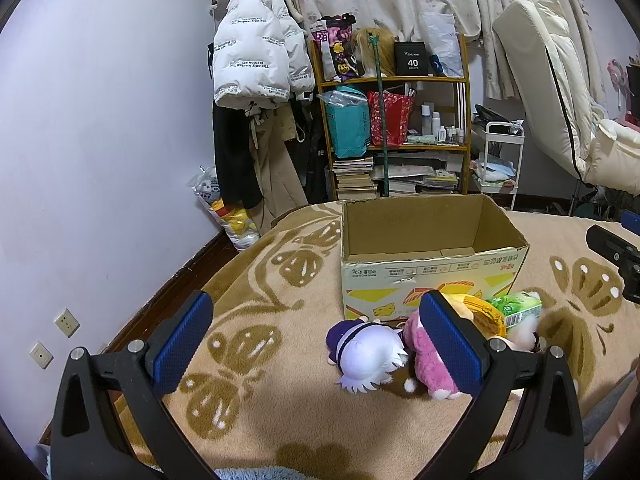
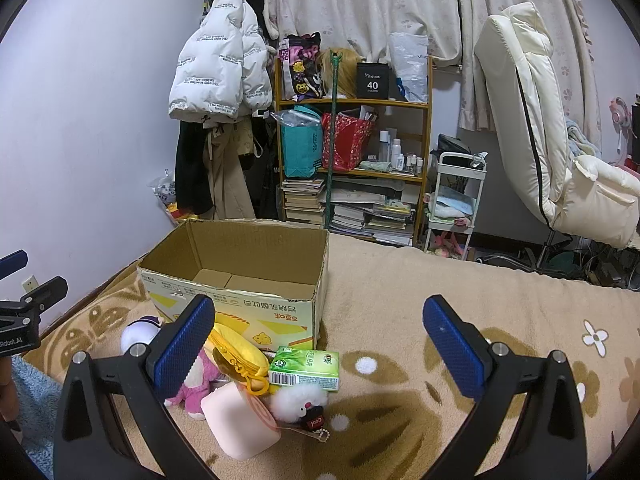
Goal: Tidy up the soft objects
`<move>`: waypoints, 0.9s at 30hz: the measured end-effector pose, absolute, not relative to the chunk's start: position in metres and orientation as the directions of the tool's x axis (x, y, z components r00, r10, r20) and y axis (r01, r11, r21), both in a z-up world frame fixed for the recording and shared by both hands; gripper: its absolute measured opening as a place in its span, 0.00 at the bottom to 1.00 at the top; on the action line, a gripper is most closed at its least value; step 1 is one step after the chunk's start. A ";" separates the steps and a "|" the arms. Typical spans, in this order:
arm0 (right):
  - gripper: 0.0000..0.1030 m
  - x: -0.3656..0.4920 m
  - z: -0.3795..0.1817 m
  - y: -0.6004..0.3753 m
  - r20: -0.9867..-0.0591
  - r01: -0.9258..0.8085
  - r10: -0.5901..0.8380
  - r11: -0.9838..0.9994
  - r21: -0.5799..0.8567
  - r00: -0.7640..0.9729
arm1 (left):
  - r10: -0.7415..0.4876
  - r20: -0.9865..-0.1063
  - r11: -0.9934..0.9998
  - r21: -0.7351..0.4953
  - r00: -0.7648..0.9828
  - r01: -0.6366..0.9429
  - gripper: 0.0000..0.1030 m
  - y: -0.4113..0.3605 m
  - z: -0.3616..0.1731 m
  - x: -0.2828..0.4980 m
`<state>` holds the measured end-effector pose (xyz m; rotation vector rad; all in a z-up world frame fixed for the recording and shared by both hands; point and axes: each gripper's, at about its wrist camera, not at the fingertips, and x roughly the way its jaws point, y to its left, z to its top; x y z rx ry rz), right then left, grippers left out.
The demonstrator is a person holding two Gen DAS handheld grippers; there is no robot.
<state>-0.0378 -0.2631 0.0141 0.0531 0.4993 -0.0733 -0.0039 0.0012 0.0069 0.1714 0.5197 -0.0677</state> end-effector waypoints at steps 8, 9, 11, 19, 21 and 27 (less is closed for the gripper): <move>1.00 -0.037 0.014 -0.263 -0.482 0.084 -0.058 0.996 0.032 0.874 | -0.021 -0.500 0.983 0.147 0.866 0.109 0.99 0.001 0.006 -0.004; 1.00 -0.036 0.014 -0.263 -0.482 0.083 -0.058 0.996 0.032 0.874 | -0.022 -0.500 0.983 0.146 0.866 0.109 0.99 0.001 0.006 -0.004; 1.00 -0.037 0.014 -0.263 -0.484 0.085 -0.060 0.996 0.030 0.873 | -0.021 -0.501 0.983 0.146 0.865 0.108 0.99 0.001 0.006 -0.004; 1.00 -0.035 0.012 -0.263 -0.490 0.084 -0.058 0.996 0.031 0.870 | -0.021 -0.501 0.983 0.148 0.865 0.109 0.99 0.000 0.006 -0.005; 1.00 -0.036 0.011 -0.263 -0.490 0.084 -0.058 0.996 0.032 0.870 | -0.020 -0.501 0.983 0.147 0.865 0.108 0.99 0.000 0.006 -0.004; 1.00 -0.035 0.009 -0.265 -0.493 0.086 -0.059 0.996 0.031 0.868 | -0.016 -0.510 0.984 0.147 0.860 0.105 0.99 -0.001 0.004 -0.004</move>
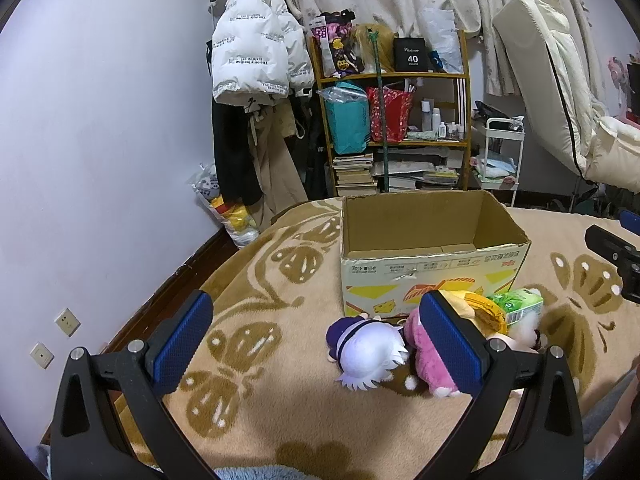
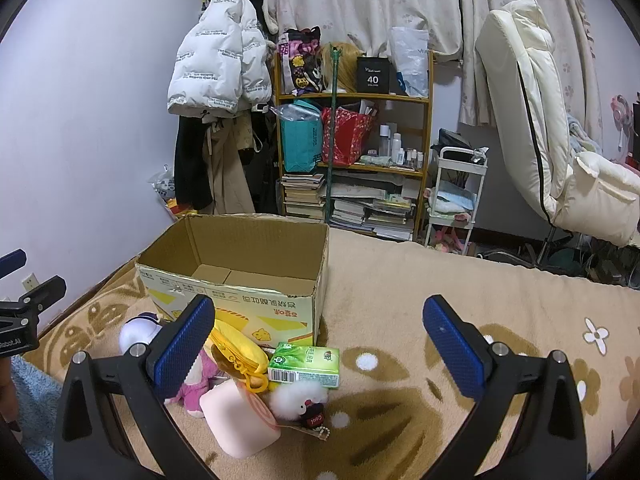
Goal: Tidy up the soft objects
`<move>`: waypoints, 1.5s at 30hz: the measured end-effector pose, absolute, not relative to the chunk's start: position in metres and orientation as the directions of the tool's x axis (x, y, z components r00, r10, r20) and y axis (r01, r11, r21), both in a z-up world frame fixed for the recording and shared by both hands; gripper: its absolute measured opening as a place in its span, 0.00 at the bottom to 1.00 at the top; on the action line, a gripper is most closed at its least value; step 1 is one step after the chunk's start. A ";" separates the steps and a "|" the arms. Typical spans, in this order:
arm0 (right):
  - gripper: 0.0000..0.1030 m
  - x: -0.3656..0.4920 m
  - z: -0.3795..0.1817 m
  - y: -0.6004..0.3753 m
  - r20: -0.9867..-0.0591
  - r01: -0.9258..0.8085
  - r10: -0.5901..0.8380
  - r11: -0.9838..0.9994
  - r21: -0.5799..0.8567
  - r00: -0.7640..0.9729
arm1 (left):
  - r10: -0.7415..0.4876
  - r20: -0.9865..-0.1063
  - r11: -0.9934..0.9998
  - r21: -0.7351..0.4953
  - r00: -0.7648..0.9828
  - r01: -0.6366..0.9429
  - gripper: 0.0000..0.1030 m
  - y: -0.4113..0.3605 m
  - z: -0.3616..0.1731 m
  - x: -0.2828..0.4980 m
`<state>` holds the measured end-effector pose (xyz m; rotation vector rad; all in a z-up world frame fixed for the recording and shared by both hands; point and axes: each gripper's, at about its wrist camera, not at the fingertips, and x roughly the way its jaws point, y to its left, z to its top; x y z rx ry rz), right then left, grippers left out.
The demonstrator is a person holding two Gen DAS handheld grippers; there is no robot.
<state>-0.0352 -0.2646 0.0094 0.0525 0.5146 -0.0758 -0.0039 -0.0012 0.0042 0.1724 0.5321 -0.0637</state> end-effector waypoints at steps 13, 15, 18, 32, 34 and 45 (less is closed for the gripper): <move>1.00 0.001 -0.016 -0.278 -0.623 0.099 -0.009 0.989 0.110 0.783 | -0.014 -0.641 0.979 0.149 0.768 0.142 0.99 -0.012 -0.022 0.034; 1.00 0.008 -0.023 -0.282 -0.645 0.106 0.004 0.986 0.132 0.764 | -0.014 -0.660 0.977 0.151 0.751 0.150 0.99 -0.015 -0.028 0.040; 1.00 0.017 -0.032 -0.289 -0.667 0.116 0.017 0.981 0.155 0.745 | -0.012 -0.687 0.978 0.144 0.727 0.152 0.99 -0.018 -0.035 0.052; 1.00 0.060 -0.083 -0.290 -0.792 0.121 0.056 0.979 0.162 0.607 | -0.005 -0.797 0.971 0.140 0.603 0.194 0.99 -0.031 -0.082 0.098; 1.00 0.065 -0.089 -0.288 -0.807 0.119 0.052 0.982 0.150 0.589 | 0.001 -0.806 0.970 0.145 0.592 0.195 0.99 -0.033 -0.087 0.101; 1.00 0.079 -0.113 -0.274 -0.847 0.075 0.053 0.991 0.109 0.529 | 0.012 -0.850 0.971 0.136 0.527 0.198 0.99 -0.037 -0.112 0.118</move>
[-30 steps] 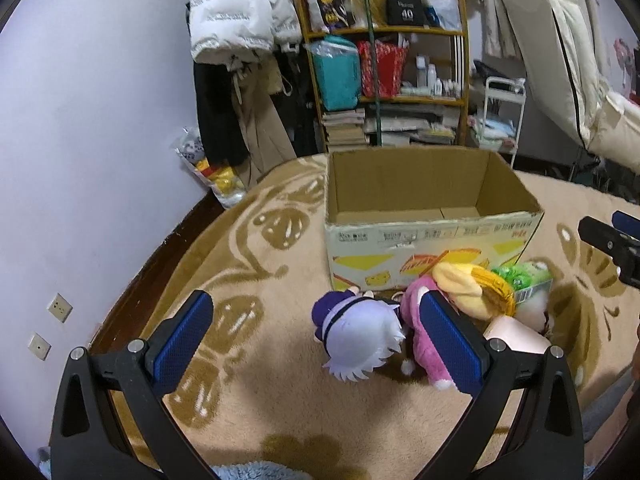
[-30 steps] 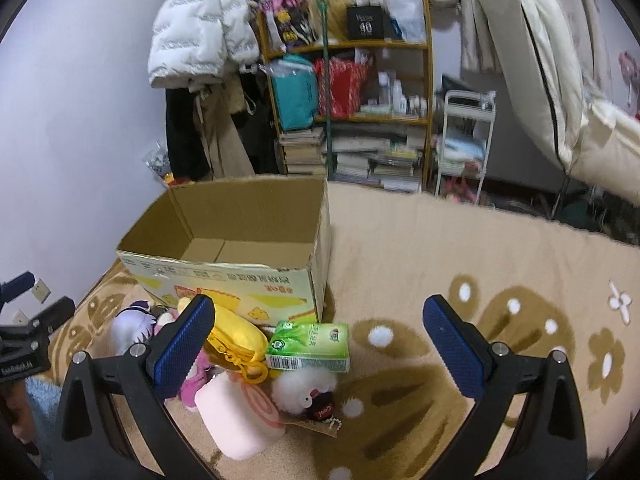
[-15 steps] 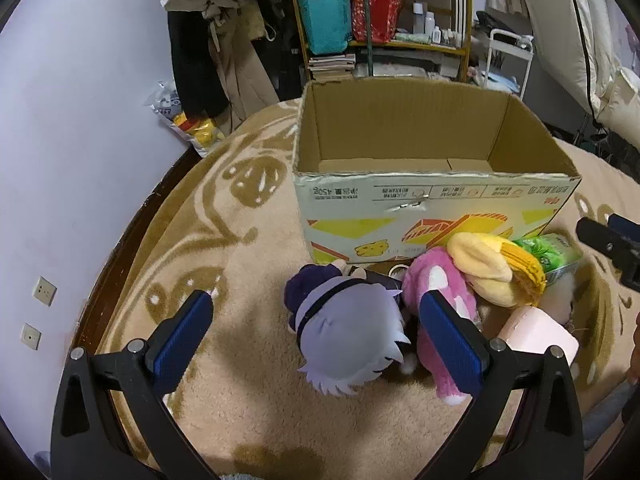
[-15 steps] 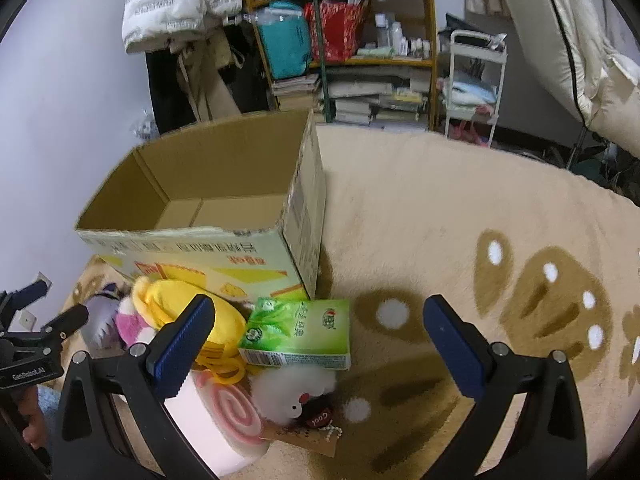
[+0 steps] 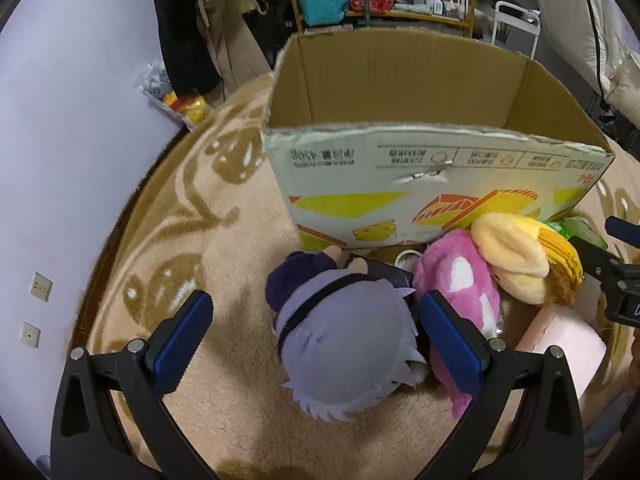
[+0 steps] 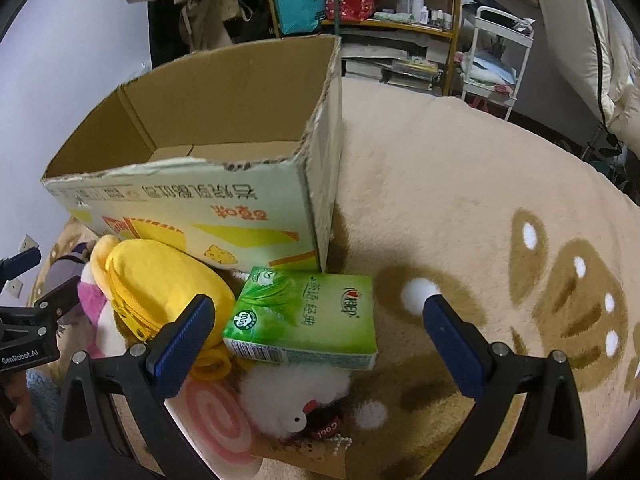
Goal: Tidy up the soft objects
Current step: 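Grasp the white-haired plush doll with the left tool while the right tool grasps the green tissue pack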
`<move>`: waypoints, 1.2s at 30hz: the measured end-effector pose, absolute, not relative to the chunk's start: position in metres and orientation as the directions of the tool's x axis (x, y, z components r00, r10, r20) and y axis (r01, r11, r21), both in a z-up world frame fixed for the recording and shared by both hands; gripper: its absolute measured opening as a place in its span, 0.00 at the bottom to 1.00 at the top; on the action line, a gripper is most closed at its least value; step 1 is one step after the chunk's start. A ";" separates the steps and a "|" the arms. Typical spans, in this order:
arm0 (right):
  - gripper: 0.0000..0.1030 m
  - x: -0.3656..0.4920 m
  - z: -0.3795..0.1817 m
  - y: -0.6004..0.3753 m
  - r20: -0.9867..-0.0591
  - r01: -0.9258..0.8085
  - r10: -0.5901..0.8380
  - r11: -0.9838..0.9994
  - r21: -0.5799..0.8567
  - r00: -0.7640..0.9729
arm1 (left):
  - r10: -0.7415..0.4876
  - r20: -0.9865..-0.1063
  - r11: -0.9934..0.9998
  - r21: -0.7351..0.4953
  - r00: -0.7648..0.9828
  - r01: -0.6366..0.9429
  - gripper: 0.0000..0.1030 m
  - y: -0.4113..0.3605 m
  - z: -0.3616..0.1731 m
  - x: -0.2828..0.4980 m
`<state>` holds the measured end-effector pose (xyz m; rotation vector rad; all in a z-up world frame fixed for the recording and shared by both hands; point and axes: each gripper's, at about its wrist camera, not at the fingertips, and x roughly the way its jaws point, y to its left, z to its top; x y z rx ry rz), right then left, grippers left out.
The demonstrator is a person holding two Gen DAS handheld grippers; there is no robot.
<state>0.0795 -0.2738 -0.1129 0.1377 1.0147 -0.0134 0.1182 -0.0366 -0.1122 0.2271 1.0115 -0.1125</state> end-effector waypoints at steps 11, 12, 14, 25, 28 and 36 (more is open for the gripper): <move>1.00 0.090 -0.121 -0.276 -0.854 0.083 0.067 0.988 0.128 0.517 | 0.005 -0.866 0.974 0.117 0.500 0.194 0.96 -0.035 -0.123 0.124; 0.99 0.090 -0.121 -0.276 -0.854 0.082 0.071 0.988 0.132 0.516 | -0.004 -0.869 0.974 0.109 0.494 0.198 0.90 -0.035 -0.124 0.124; 0.99 0.091 -0.121 -0.277 -0.855 0.078 0.074 0.988 0.133 0.513 | -0.009 -0.882 0.975 0.096 0.472 0.198 0.81 -0.033 -0.129 0.127; 0.79 0.092 -0.123 -0.273 -0.863 0.051 0.110 0.987 0.155 0.493 | -0.061 -0.901 0.989 0.005 0.429 0.151 0.60 -0.020 -0.139 0.134; 0.79 0.091 -0.125 -0.273 -0.867 0.057 0.110 0.986 0.157 0.485 | -0.057 -0.899 0.988 0.012 0.434 0.153 0.59 -0.022 -0.138 0.131; 0.78 0.091 -0.125 -0.270 -0.866 0.052 0.106 0.987 0.150 0.488 | -0.048 -0.890 0.989 0.021 0.452 0.146 0.59 -0.025 -0.127 0.121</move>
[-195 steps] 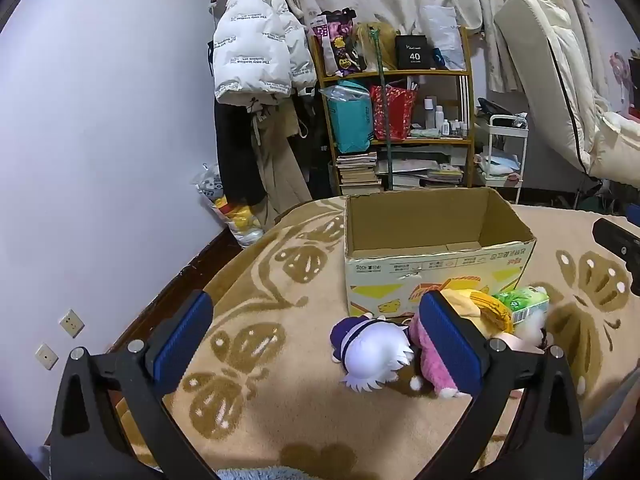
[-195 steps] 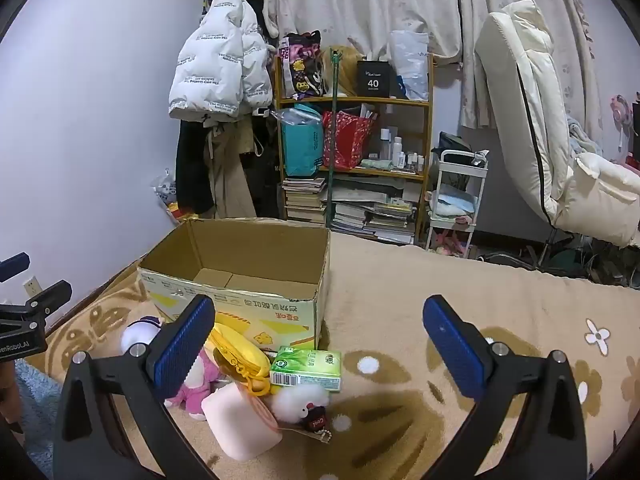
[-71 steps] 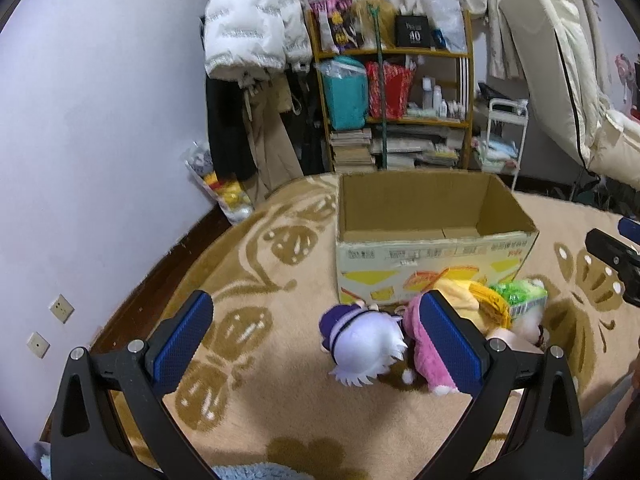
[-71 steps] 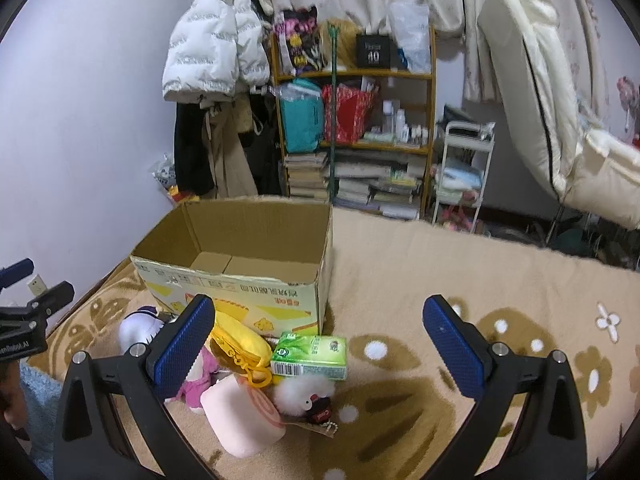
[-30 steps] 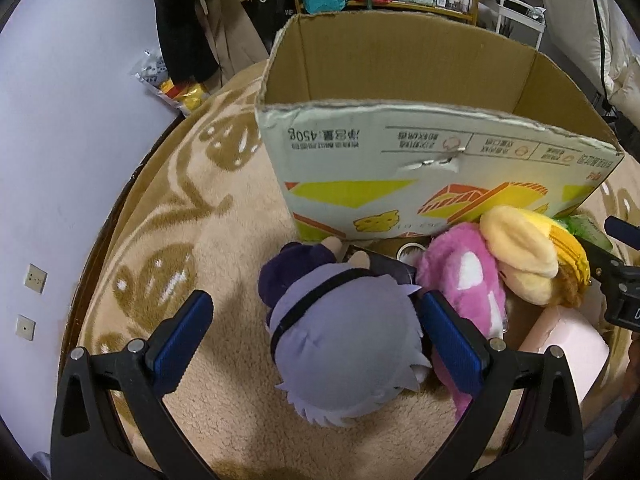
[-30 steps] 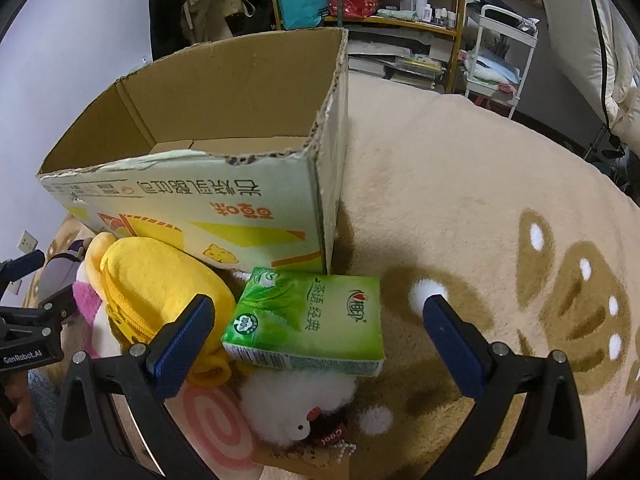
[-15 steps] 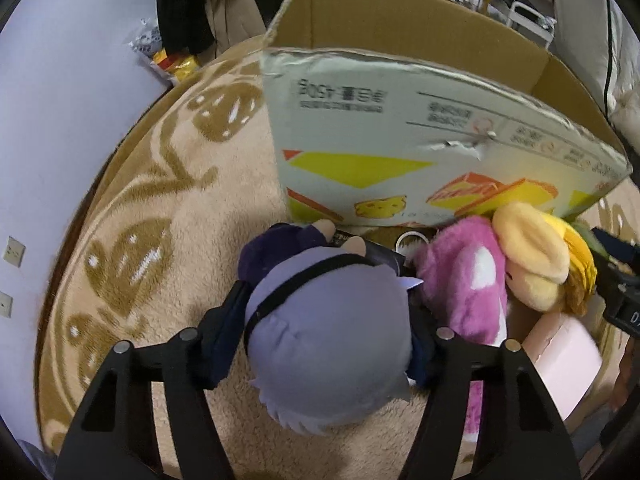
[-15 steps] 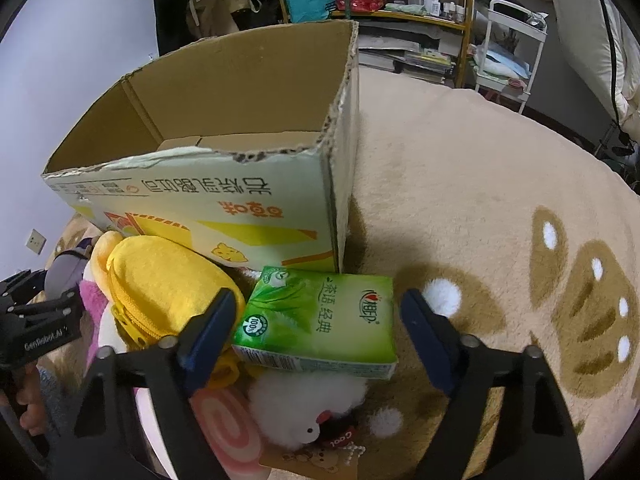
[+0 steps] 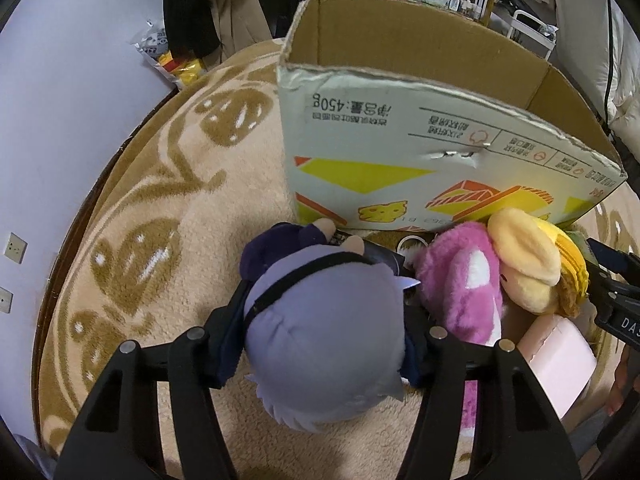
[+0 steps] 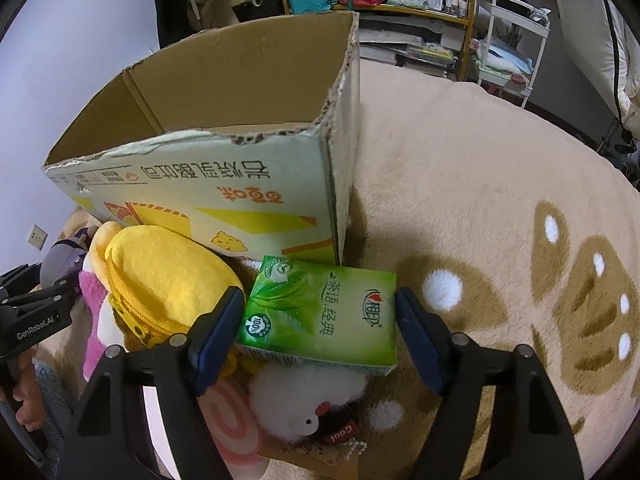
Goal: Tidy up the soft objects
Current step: 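Lift the doll with the left tool while the right tool lifts the tissue pack over the box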
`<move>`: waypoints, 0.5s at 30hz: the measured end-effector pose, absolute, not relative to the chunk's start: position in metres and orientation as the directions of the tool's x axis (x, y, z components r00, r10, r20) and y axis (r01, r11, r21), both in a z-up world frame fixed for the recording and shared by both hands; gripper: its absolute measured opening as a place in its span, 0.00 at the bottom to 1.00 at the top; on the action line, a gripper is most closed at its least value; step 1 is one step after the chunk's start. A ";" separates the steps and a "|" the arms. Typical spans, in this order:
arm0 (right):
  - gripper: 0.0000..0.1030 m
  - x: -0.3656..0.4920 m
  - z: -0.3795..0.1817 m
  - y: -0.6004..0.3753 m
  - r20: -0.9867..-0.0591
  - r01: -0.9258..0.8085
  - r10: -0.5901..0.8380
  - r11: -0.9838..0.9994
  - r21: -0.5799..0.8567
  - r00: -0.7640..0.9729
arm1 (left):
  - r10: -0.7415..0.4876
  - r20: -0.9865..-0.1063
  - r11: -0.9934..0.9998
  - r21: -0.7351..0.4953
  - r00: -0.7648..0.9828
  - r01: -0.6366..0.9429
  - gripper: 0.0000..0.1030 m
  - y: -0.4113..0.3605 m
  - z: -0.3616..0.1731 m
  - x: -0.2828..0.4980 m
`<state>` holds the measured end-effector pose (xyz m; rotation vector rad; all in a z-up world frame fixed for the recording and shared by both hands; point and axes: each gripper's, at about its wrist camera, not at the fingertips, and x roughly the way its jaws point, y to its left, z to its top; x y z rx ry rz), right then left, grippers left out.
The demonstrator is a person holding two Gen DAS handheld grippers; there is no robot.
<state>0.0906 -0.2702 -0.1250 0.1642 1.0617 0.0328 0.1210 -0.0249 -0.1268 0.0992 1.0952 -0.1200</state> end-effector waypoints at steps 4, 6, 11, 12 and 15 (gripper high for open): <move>0.78 0.085 -0.122 -0.270 -0.862 0.060 0.108 0.986 0.158 0.495 | -0.047 -0.879 0.990 0.023 0.474 0.142 0.59 -0.025 -0.120 0.116; 0.78 0.084 -0.119 -0.272 -0.859 0.062 0.108 0.985 0.160 0.501 | -0.046 -0.871 0.989 0.029 0.488 0.144 0.59 -0.026 -0.116 0.114; 0.78 0.074 -0.110 -0.268 -0.846 0.057 0.094 0.988 0.146 0.524 | -0.036 -0.842 0.987 0.056 0.538 0.153 0.59 -0.030 -0.103 0.102; 0.78 0.072 -0.108 -0.267 -0.842 0.056 0.090 0.988 0.141 0.532 | -0.033 -0.833 0.986 0.063 0.552 0.154 0.59 -0.030 -0.100 0.099; 0.78 0.063 -0.098 -0.264 -0.824 0.054 0.079 0.990 0.132 0.561 | -0.029 -0.809 0.986 0.074 0.587 0.151 0.59 -0.030 -0.091 0.091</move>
